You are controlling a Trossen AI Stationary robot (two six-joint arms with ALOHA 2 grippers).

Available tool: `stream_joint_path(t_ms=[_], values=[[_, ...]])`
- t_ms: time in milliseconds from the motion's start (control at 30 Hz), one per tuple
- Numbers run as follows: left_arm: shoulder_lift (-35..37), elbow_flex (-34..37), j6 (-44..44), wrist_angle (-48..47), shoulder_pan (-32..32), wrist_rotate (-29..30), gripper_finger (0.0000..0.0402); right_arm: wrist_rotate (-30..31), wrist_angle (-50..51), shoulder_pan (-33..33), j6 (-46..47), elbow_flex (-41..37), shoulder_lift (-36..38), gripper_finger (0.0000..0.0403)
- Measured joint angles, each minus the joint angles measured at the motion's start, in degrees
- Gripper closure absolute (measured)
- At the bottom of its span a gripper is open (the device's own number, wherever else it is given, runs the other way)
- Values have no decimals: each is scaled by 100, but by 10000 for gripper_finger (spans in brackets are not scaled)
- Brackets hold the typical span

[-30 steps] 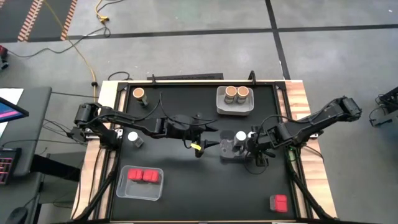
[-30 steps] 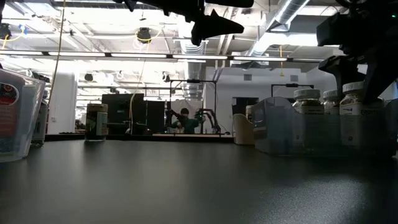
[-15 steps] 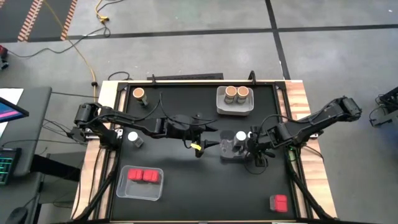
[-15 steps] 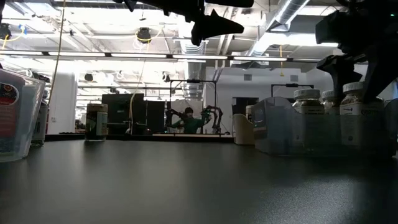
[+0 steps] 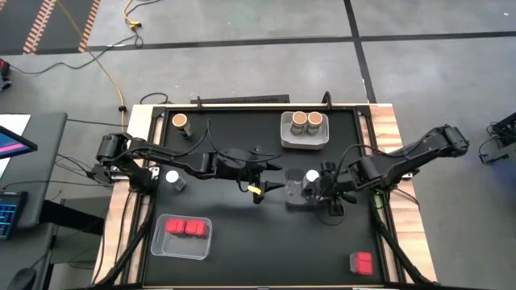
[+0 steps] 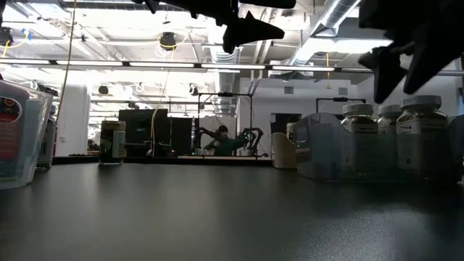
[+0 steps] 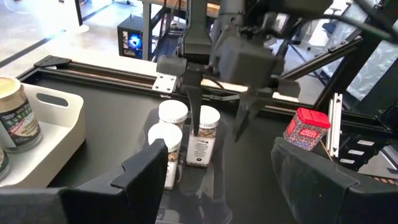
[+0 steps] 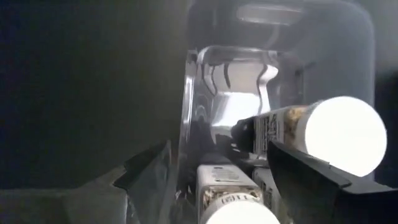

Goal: Sort spices by type
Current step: Put the top white spice bottle in the black bin, then put the white spice bottle in the black bin

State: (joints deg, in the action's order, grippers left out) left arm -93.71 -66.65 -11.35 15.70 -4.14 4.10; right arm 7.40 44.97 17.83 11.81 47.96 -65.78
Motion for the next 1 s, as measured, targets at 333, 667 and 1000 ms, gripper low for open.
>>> stream_joint_path(t_ms=[333,667,1000], values=[[0,0,-2,1,0,0,127,395,1767,-535,1072,416,521,106],[0,0,-160,-6,-1,0,127,973,2235,-480,3870,416,2091,106],[518,-4,-518,-1003,159,299,127,1465,2201,-385,4471,416,2459,106]])
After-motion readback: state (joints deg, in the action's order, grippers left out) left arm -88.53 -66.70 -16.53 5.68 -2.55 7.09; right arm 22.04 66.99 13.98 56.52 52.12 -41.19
